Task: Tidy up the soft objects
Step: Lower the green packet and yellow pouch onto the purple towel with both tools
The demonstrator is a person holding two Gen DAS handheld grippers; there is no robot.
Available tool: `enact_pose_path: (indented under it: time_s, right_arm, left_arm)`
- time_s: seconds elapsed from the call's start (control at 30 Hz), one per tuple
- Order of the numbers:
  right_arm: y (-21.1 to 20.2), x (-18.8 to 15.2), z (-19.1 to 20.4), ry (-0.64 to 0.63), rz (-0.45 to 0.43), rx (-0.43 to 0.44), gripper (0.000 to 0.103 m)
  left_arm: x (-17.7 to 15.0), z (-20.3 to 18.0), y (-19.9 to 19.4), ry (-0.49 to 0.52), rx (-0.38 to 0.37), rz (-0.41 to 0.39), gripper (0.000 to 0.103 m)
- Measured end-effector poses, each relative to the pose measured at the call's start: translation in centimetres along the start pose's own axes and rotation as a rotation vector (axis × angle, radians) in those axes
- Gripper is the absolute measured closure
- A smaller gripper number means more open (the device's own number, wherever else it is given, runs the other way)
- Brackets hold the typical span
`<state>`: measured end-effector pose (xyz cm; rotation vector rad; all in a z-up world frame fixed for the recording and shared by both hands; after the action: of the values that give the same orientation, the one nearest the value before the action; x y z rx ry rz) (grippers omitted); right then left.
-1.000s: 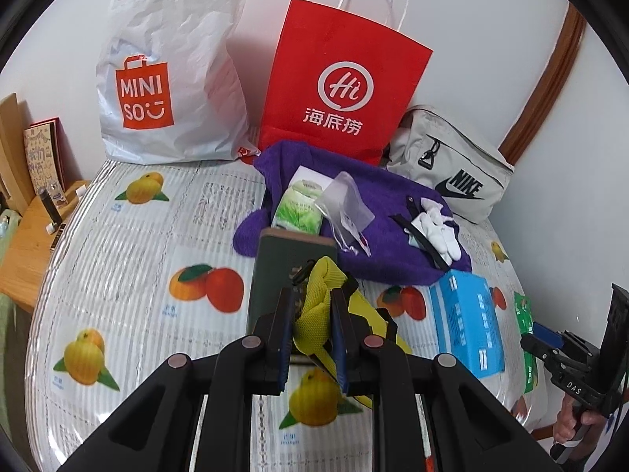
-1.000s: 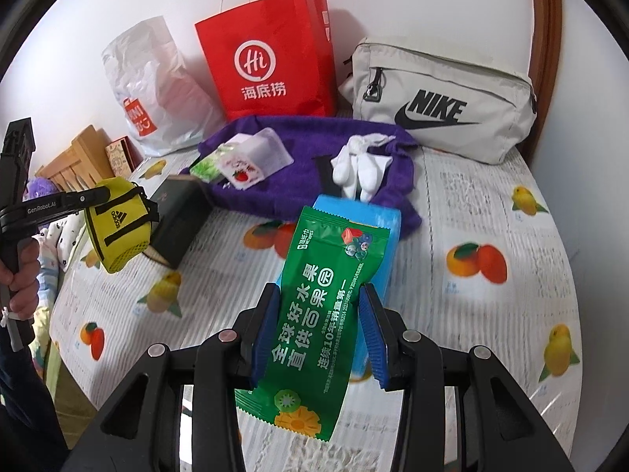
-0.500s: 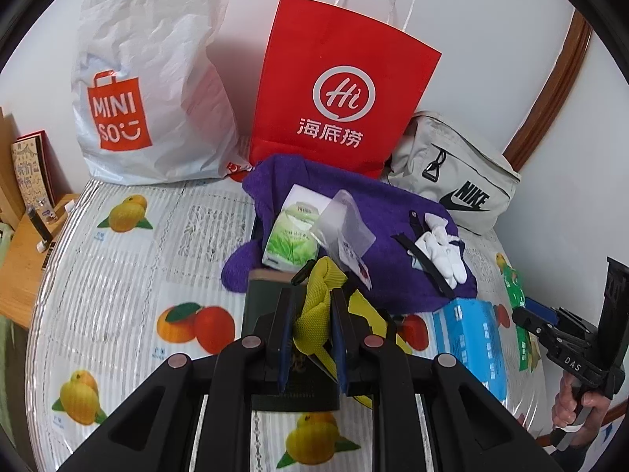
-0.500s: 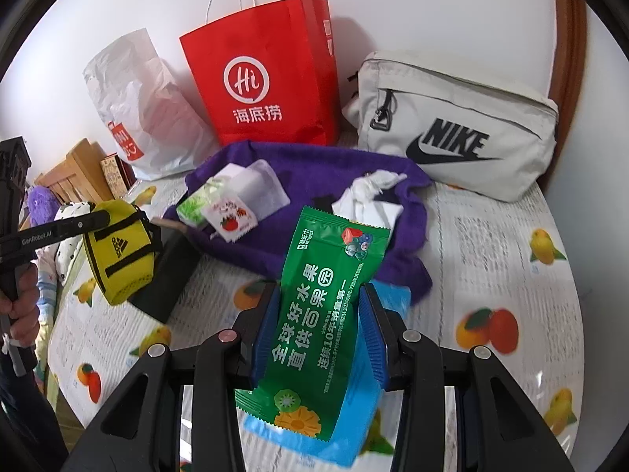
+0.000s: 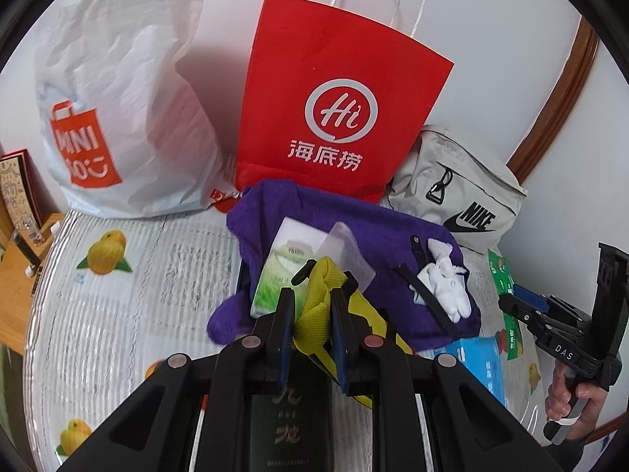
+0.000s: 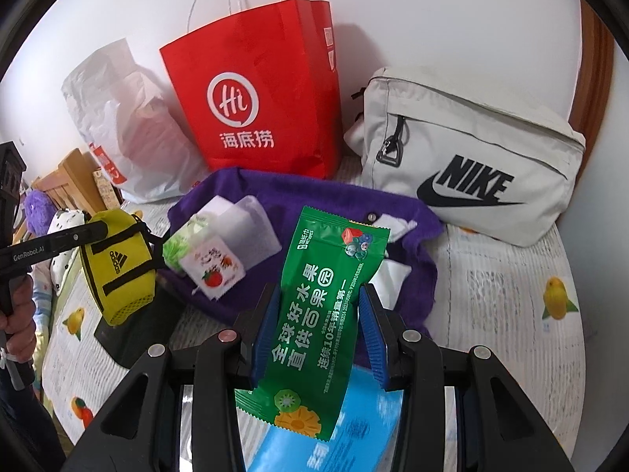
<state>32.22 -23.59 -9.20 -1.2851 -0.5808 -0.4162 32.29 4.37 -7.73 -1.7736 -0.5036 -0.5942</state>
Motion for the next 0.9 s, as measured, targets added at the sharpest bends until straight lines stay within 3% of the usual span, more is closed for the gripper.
enact_pose_path:
  time_s: [0.43,0.9]
  right_arm:
    - [4.5,3.6,-1.5,0.031,0.030,0.013,0.062]
    - [11.2,4.1,-1.1,-0.003,0.133,0.005,0.062]
  left_arm:
    - [3.4,-1.8,4.7,0.031,-0.011,0.015,0.086]
    - [5.8,-3.5,10.4,0.047,-0.018,0.071,0.086]
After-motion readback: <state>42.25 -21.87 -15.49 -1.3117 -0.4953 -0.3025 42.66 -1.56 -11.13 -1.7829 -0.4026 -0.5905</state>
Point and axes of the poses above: each gripper's, at about its wrist camera, not at the fingertips, and y roughly the way its jaws point, z to its left, x to its top, the point moved 5 cm from there along y, roughly the way its jaws point, and after that the axes turned 4 degrees about y, right-handed, at the moved point
